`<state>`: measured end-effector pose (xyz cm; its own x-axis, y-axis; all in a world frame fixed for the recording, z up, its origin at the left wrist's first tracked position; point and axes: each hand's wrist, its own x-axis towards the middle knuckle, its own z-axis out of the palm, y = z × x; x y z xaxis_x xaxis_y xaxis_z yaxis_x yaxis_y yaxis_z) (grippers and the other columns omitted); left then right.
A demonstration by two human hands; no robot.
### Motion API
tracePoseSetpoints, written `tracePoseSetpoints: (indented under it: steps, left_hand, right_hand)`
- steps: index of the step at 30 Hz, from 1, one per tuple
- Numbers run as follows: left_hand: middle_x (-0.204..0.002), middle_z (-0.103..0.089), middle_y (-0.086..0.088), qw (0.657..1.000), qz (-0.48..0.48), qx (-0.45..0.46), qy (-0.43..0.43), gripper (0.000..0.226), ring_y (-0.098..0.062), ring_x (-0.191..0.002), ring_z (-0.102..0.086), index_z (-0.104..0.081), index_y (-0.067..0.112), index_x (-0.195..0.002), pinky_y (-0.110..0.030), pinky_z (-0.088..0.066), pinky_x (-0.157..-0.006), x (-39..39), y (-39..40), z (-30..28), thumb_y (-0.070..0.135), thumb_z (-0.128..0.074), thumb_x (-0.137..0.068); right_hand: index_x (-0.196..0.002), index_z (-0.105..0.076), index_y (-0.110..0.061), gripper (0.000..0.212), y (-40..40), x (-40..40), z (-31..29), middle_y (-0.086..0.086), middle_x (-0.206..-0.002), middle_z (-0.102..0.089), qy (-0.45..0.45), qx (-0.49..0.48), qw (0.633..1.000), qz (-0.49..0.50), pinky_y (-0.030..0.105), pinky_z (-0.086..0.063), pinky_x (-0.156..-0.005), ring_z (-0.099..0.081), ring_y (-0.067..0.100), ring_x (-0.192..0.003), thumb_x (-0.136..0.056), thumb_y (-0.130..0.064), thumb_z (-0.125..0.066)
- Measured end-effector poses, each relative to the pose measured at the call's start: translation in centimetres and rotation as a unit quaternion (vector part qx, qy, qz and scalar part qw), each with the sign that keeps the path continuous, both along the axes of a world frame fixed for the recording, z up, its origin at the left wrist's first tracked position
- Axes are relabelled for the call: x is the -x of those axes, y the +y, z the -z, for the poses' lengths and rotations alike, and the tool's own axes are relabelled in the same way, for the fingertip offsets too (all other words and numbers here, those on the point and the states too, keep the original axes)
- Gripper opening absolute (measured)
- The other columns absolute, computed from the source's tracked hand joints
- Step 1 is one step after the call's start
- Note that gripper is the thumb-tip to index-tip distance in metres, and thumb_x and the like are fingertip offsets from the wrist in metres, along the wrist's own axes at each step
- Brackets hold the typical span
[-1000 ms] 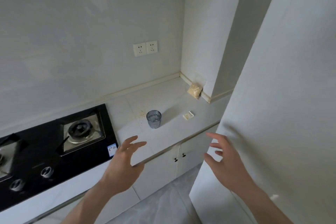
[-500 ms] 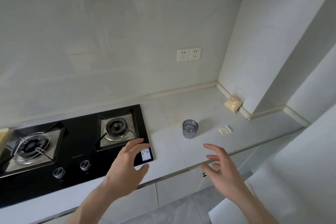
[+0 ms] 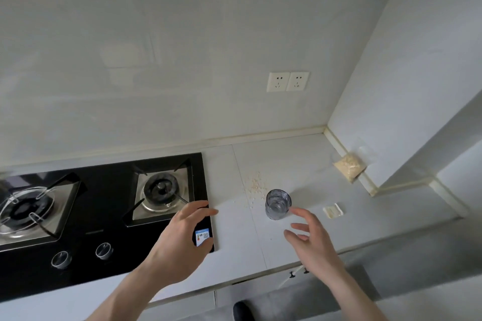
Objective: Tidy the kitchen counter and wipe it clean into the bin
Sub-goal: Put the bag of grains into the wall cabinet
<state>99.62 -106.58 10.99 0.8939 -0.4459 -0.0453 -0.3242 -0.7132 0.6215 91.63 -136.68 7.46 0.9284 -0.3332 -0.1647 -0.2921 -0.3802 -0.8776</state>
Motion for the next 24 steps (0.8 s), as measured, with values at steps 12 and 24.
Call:
tracePoseSetpoints:
  steps: [12,24]
  left_hand:
    - [-0.153,-0.036,0.023,0.999,-0.048,0.006,0.024,0.056,-0.01,-0.132,-0.049,-0.051,0.045,-0.138,-0.031,-0.044,-0.11,-8.8,-8.4,-0.2,0.029,-0.073,-0.089]
    - [-0.152,-0.038,0.023,0.996,-0.07,-0.026,0.038,0.055,-0.006,-0.138,-0.042,-0.05,0.045,-0.139,-0.029,-0.035,-0.114,-12.1,-10.8,0.5,0.033,-0.072,-0.09]
  right_hand:
    - [-0.128,-0.059,-0.027,0.043,-10.0,-16.6,2.9,-0.014,-0.129,-0.061,0.011,-0.041,0.998,0.038,0.012,-0.045,-0.076,-0.065,0.004,-0.104,-0.088,-0.012,-0.064]
    - [-0.147,-0.04,-0.01,0.067,-26.8,-24.2,7.3,0.016,-0.151,-0.034,0.132,0.11,0.961,0.216,0.038,-0.042,-0.104,-0.054,0.036,-0.126,-0.085,-0.011,-0.065]
